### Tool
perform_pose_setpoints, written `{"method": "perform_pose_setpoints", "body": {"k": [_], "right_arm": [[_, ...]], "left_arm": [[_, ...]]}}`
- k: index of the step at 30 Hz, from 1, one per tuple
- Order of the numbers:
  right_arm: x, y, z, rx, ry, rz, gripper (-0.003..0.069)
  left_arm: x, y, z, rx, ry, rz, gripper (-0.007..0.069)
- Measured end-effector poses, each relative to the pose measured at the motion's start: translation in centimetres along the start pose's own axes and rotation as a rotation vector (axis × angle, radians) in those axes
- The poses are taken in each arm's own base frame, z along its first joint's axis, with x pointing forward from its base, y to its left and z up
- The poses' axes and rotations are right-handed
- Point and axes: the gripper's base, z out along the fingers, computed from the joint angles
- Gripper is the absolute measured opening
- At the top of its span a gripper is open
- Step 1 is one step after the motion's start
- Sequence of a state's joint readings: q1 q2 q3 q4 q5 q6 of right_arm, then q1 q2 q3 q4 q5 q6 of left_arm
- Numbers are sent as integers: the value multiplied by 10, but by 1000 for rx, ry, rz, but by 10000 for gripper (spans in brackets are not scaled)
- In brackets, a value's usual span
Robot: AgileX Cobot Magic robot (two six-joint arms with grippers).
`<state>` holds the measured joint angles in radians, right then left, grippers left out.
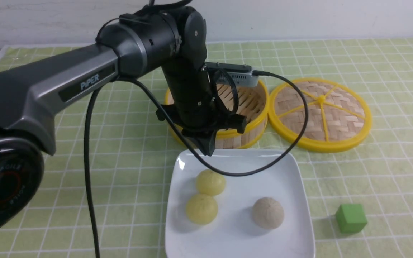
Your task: Put the steamed buns into the plate on the green tablecloth.
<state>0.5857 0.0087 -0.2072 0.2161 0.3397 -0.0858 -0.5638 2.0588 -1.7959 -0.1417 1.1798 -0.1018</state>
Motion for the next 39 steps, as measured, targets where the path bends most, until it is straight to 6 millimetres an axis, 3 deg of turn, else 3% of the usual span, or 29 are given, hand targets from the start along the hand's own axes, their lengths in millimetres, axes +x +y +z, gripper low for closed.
{"method": "perform_pose_setpoints", "body": {"k": [19, 24, 29, 33, 36, 39], "right_arm": [[-1, 0, 0, 1, -13, 1, 3], [10, -2, 2, 22, -1, -1, 7], [41, -16, 9, 196, 80, -28, 13], [69, -30, 10, 365, 175, -83, 15], [74, -35, 8, 436, 217, -105, 16], [76, -39, 6, 520, 237, -103, 19]], "left_arm": [[-3, 5, 0, -57, -31, 23, 13], [-1, 5, -6, -62, -30, 23, 16], [4, 3, -44, -76, -102, 39, 20], [14, 3, -87, -107, -189, 61, 23], [21, 3, -107, -119, -226, 67, 26], [36, 2, -141, -128, -280, 73, 31]]}}
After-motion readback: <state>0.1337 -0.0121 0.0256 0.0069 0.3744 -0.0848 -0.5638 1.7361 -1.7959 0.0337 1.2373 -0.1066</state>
